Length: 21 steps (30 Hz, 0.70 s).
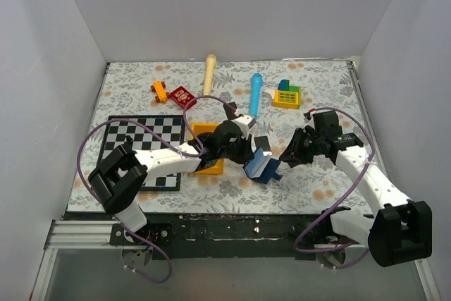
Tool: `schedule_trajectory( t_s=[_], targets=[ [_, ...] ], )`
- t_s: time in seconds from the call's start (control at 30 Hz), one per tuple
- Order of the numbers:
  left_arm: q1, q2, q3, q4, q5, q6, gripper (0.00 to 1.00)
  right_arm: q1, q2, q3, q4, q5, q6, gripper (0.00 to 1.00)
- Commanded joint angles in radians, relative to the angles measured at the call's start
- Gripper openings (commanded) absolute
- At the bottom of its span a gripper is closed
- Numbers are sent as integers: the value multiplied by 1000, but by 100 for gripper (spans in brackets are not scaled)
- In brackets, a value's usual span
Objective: Put the credit cards into the card holder
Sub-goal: Open the card holder at the center of the board.
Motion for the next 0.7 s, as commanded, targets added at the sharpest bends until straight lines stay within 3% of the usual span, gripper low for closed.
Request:
schedule_trajectory(
  t_s=[0.0, 0.37, 0.67],
  targets=[
    [-20, -52, 45, -7, -26, 9, 0, -5, -24, -10, 66, -31, 7, 27],
    [-80, -46, 73, -50, -92, 39, 0, -5, -7, -74, 191, -127, 67, 26],
    [-134, -35, 125, -191, -293, 103, 0, -4, -39, -85, 229, -132, 91, 25]
  ],
)
